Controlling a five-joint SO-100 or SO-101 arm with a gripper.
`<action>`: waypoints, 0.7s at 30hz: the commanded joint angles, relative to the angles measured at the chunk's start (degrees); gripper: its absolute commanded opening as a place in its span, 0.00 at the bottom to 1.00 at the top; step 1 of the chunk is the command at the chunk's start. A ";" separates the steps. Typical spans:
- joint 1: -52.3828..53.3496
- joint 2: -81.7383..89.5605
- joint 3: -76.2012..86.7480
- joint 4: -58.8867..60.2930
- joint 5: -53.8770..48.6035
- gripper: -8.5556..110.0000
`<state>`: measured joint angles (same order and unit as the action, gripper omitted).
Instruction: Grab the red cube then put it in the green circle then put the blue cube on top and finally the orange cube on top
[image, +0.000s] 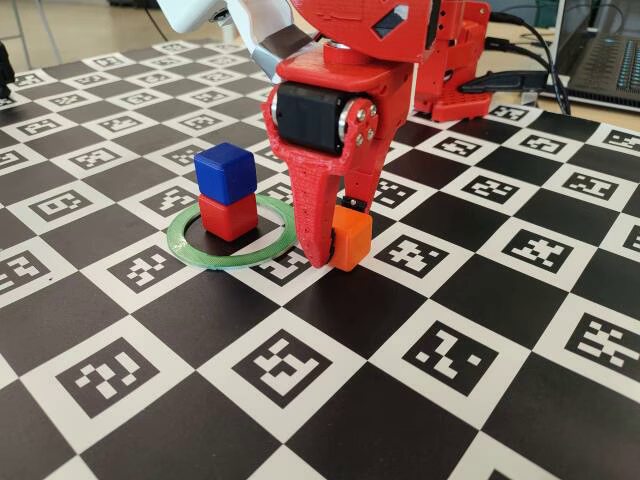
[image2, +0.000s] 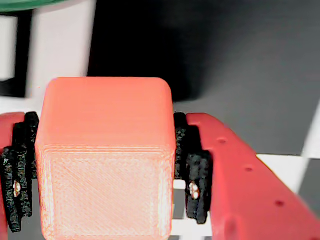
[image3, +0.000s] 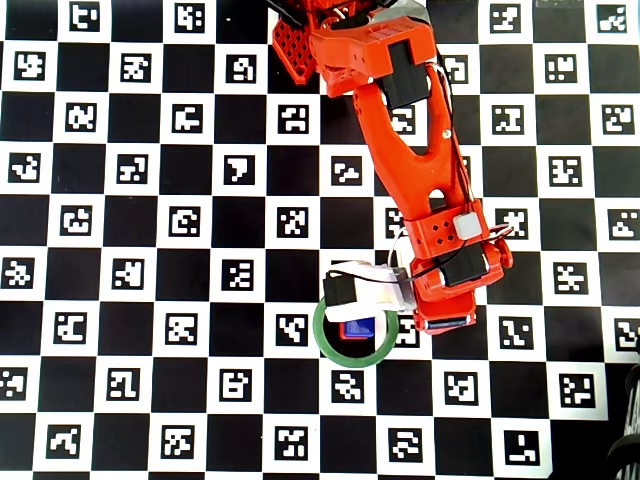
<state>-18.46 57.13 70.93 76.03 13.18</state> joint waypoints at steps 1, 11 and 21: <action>-0.97 6.86 -8.09 6.50 0.44 0.11; 5.27 11.34 -27.33 23.20 -5.01 0.11; 18.54 8.88 -33.31 27.33 -9.76 0.11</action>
<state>-3.60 61.17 42.10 99.23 4.48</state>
